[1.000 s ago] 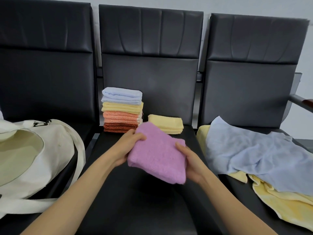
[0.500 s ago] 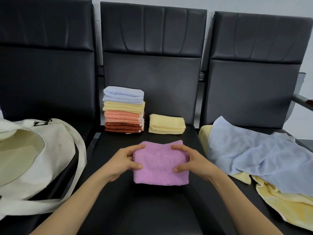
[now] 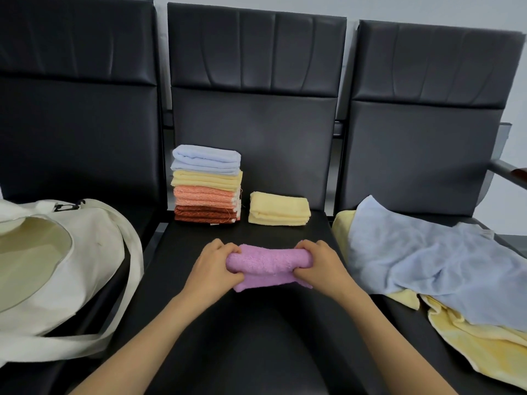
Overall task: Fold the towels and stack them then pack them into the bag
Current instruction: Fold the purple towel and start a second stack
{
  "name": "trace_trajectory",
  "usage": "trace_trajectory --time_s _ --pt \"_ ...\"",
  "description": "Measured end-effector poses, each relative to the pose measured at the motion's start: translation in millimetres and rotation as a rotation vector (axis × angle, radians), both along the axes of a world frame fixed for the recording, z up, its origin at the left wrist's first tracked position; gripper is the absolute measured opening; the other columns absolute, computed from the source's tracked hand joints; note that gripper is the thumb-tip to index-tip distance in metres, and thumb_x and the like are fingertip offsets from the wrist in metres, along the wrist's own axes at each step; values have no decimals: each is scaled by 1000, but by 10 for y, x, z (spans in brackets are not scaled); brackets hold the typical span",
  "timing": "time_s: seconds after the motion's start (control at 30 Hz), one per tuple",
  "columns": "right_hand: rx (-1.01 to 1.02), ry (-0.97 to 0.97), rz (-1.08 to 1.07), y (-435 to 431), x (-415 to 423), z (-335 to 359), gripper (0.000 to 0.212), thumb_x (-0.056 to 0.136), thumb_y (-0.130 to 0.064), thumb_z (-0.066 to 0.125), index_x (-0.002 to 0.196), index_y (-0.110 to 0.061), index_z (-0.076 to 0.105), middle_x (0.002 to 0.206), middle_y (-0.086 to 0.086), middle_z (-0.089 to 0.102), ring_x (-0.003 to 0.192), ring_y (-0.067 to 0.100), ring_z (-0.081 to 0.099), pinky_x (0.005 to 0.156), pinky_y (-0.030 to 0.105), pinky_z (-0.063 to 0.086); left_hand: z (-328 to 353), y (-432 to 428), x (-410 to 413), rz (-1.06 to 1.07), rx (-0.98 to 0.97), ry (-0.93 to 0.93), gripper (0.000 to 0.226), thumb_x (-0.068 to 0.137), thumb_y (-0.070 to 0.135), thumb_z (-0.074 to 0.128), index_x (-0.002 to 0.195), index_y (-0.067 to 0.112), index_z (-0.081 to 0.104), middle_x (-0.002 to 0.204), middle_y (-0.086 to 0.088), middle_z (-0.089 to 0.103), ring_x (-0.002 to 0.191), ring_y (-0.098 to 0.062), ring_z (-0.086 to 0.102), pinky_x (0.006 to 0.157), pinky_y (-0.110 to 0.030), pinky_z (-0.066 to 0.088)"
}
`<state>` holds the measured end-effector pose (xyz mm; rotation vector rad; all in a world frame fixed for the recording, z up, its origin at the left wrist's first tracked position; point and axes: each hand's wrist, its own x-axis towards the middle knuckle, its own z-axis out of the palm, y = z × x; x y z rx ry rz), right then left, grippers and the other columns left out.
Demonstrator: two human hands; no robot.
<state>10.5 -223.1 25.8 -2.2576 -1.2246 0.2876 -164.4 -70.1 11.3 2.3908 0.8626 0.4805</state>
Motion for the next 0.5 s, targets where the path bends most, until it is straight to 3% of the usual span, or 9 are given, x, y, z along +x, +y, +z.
trace_trajectory --time_s 0.1,0.17,0.3,0.4,0.5 --pt "20 79 0 -47 73 -10 29 74 -32 71 101 -26 60 109 -2 40 100 10 44 77 15 37 45 52 -33 -95 -142 -14 28 67 26 71 92 21 58 108 4 44 98 -11 48 82 -28 49" --pt "112 316 2 -77 104 16 32 67 -39 69 95 -25 61 110 -4 48 105 12 49 80 20 44 88 86 -52 -139 -354 -97 29 66 28 65 90 17 56 96 -1 59 88 -14 60 76 -32 55" --pt "298 868 -104 -82 136 -8 49 82 -33 68 126 -20 55 120 1 63 111 18 61 94 36 52 48 104 10 9 -795 -324 32 87 26 66 113 15 51 111 -7 61 101 -21 64 79 -37 57" --pt "301 937 -140 -36 136 -76 36 93 -36 56 124 -16 53 115 6 65 99 21 68 79 35 58 -1 133 89 113 -1082 -380 41 90 33 63 124 16 47 123 -8 57 107 -26 63 76 -45 59" --pt "233 1014 -217 23 163 -166 38 96 -38 52 124 -13 45 117 11 61 96 25 69 70 36 60 -40 186 133 82 -1237 -304 48 87 31 67 127 15 46 125 -10 59 106 -26 65 73 -41 59"
